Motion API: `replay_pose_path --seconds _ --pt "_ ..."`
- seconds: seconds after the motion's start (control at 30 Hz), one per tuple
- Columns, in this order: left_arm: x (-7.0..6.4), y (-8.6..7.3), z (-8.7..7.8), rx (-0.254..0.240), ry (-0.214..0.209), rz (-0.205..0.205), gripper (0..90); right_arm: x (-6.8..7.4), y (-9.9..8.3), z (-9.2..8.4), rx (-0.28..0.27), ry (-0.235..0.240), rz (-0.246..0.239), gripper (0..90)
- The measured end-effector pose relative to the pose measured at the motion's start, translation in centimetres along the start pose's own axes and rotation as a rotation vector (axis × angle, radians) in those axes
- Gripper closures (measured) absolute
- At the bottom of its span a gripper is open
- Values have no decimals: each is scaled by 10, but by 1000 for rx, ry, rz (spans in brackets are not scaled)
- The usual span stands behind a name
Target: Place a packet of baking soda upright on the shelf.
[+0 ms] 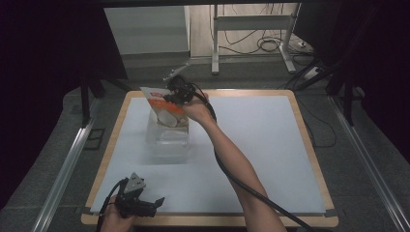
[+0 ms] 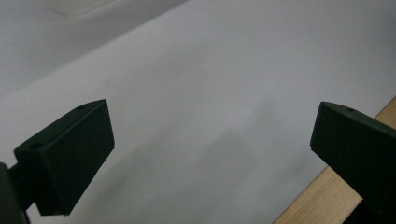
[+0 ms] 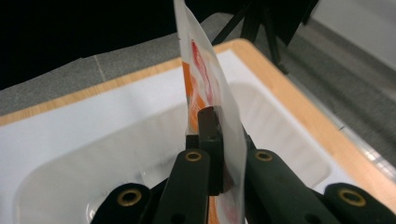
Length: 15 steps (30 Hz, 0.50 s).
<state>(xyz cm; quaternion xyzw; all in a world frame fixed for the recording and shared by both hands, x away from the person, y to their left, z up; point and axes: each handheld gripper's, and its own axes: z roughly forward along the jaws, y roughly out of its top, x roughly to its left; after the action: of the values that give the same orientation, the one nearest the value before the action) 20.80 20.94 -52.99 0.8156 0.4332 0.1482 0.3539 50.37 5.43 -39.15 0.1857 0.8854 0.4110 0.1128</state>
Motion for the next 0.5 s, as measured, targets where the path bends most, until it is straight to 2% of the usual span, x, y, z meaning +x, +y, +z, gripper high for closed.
replay_pose_path --seconds 0.07,0.13,0.27,0.43,0.47,0.5 --pt "0 0 0 -1 0 -1 0 -1 -8 6 3 9 16 886" --pt "0 0 0 -3 0 -4 0 -3 -13 6 -17 9 33 865" --pt "0 0 0 1 1 0 0 -8 -16 2 19 -36 42 704" --pt "-1 0 1 2 5 -2 0 -10 -17 -11 -18 -56 57 517" --pt "0 0 0 1 7 -2 0 -10 -17 -15 -24 -61 52 413" --pt "0 0 0 -2 7 -5 0 -10 -17 -15 -24 -61 52 413"
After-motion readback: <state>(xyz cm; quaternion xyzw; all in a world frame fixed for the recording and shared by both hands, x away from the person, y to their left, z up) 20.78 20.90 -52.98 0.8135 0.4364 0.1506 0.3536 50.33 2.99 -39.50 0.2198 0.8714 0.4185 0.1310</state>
